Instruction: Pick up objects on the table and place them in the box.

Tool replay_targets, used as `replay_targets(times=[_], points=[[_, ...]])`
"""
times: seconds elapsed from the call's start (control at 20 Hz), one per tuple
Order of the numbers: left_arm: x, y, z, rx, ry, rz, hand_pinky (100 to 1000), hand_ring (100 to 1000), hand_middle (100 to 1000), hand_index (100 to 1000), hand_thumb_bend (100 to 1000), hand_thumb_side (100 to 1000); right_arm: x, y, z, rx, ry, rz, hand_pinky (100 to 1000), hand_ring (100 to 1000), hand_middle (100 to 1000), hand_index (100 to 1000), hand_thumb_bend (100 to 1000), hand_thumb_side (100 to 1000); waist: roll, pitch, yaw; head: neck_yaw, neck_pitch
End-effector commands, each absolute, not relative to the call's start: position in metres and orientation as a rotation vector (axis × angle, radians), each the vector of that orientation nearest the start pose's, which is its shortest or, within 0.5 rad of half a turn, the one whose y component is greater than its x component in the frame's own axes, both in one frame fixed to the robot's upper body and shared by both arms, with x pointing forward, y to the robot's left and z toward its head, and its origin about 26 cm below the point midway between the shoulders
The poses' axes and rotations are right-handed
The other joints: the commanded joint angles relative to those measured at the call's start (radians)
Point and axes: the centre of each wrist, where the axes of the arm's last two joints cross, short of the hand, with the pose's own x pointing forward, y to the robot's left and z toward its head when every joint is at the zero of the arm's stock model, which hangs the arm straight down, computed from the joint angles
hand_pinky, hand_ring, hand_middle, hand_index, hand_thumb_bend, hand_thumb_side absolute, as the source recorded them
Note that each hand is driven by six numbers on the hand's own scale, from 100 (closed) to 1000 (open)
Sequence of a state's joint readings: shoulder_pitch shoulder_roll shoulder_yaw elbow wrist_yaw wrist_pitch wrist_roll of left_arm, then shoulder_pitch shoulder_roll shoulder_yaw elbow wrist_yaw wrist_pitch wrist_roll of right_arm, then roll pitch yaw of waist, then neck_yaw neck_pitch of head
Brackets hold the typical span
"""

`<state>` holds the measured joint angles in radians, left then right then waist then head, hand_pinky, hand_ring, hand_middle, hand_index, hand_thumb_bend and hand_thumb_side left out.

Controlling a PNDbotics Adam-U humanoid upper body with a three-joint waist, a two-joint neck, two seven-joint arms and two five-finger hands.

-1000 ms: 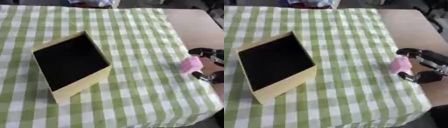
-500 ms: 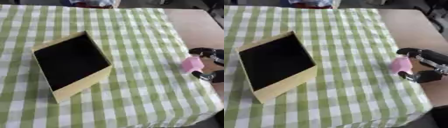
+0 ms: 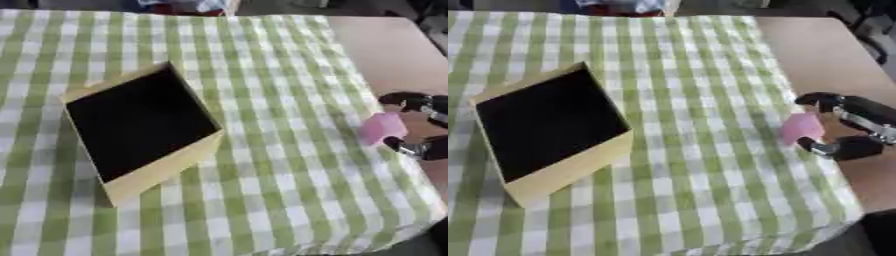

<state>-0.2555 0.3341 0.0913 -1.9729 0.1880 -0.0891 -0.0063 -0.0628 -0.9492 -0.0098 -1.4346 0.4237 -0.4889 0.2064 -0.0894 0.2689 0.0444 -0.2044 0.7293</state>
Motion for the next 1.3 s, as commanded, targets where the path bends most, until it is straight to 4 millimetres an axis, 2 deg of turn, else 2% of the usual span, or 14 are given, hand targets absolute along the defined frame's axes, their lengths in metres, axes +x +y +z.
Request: replay_targets(times=[0.05,0.6,1.3], points=[[0.297,0.293,0.198,0.063,-2.331,-0.24,941,759,831,797,227,960,0.285,-0.488,0.141,-0.79,-1.431,1.464,800,934,944,1000,278,704,0.003,-0.014,0.0,-0.003,0.002],[0.297,0.293,0.198,0.064,-2.333,-0.239,941,758,831,797,226,959,0.276,-0.495,0.128,-0.788,-1.407,1.442,798,930,932,1000,268,703,0.006,-0.012,-0.004,-0.004,0.002],[0.297,0.293,0.198,0.062,-2.333,-0.235,941,755,828,797,226,959,0.278,-0.5,0.128,-0.811,-1.426,1.412,793,924,924,1000,256,697,0.009,-0.012,-0.001,-0.008,0.003]])
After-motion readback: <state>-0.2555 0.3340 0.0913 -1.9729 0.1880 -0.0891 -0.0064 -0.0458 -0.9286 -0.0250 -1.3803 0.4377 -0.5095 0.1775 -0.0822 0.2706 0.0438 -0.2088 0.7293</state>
